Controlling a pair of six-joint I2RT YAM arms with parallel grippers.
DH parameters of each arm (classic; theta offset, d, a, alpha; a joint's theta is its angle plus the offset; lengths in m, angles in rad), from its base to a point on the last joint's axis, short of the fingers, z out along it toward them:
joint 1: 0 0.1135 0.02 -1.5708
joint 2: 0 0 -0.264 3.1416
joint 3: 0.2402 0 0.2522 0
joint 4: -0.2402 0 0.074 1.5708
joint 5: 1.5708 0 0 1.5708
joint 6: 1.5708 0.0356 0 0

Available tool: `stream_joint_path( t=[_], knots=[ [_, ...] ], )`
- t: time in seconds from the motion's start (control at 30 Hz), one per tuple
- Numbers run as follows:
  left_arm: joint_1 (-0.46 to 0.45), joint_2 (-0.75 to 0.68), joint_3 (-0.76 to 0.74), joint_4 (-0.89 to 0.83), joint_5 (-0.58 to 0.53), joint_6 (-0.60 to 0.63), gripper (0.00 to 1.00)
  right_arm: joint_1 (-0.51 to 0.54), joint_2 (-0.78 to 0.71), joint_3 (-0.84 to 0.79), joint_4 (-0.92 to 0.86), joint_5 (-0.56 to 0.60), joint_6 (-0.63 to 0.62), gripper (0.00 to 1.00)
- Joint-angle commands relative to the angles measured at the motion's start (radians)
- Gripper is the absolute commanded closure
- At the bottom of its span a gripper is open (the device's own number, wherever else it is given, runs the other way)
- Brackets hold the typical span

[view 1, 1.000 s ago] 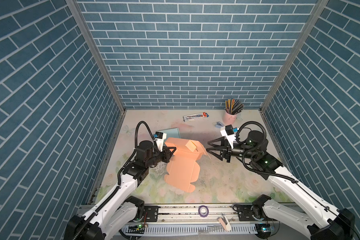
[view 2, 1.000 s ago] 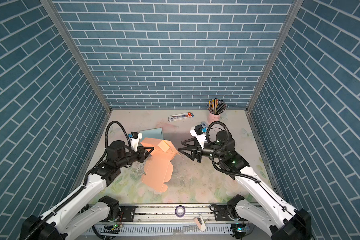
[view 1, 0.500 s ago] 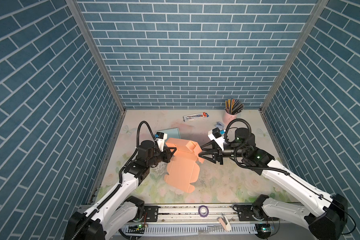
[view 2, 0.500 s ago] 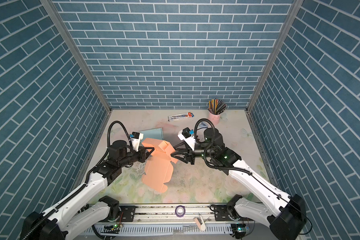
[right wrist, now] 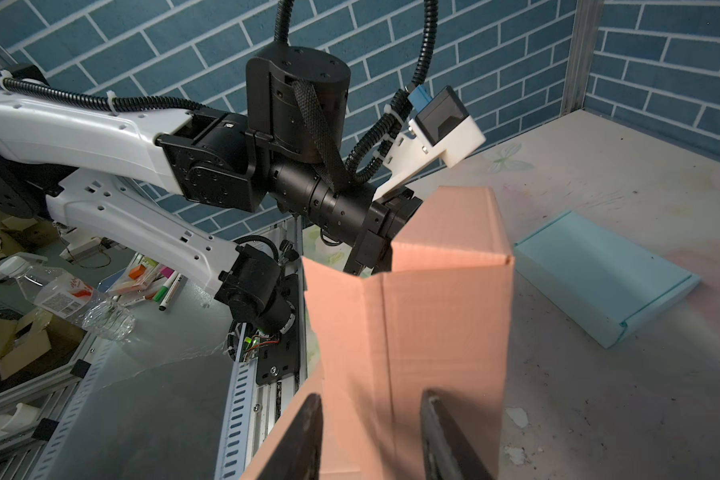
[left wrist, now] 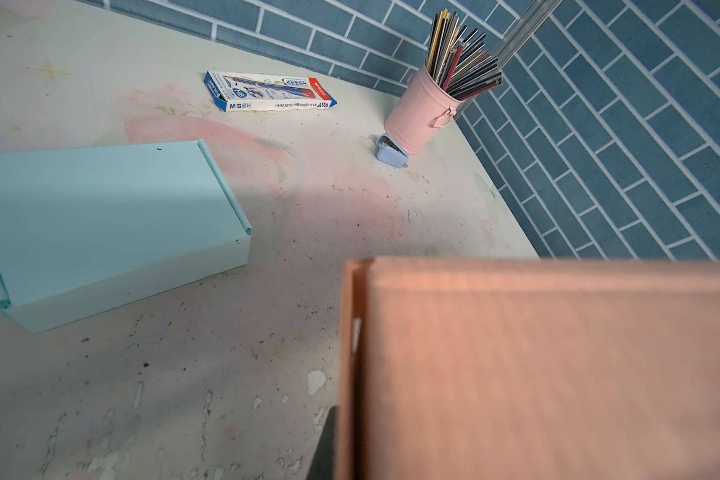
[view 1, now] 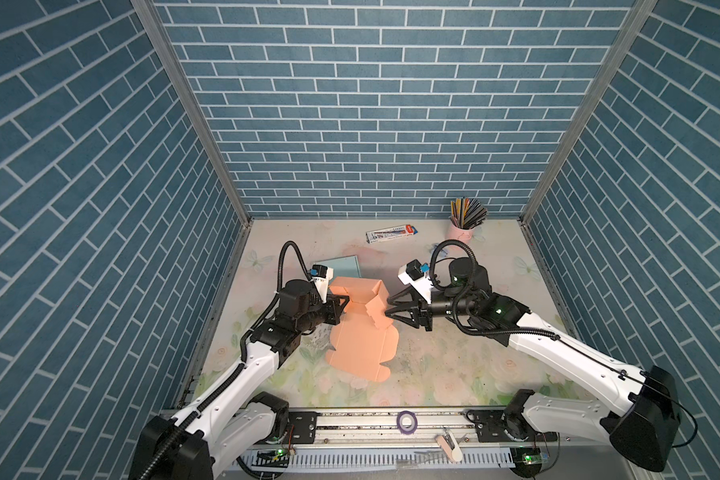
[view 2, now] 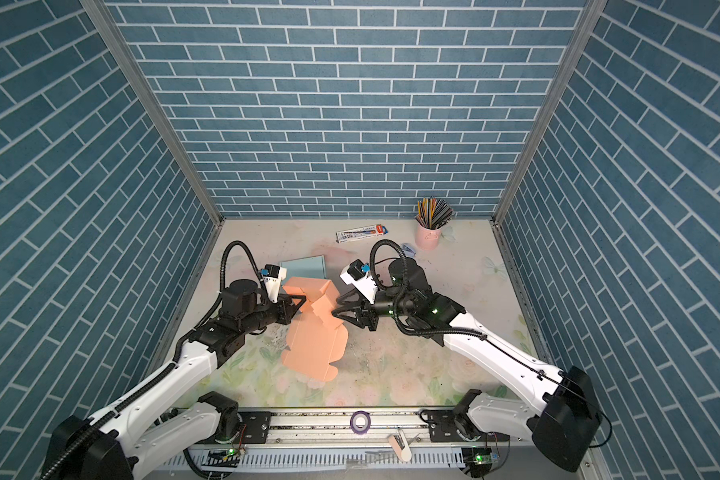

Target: Fold the paper box

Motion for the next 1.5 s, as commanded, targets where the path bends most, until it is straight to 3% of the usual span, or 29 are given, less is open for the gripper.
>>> stream_joint_path(
  t=[0.0,0.3,0.73,1.07,1.47],
  knots=[
    [-0.006,-0.004,0.027,0.018,0.000,-0.001,0.92,0.007,-0.007,-0.006,0.058,-0.009,0.008,0.60],
    [-0.027,-0.006,0.030,0.008,-0.047,-0.003,0.92,0.015,0.071,0.027,0.045,0.167,0.042,0.61],
    [-0.169,0.042,0.100,-0.085,-0.362,-0.057,0.92,0.100,0.163,0.046,0.024,0.576,0.100,0.61],
    [-0.285,0.054,0.126,-0.086,-0.519,-0.102,0.92,0.119,0.195,0.032,0.040,0.761,0.195,0.62],
    [-0.375,0.082,0.135,-0.080,-0.660,-0.174,0.92,0.173,0.225,0.041,0.004,1.010,0.177,0.74]
  ],
)
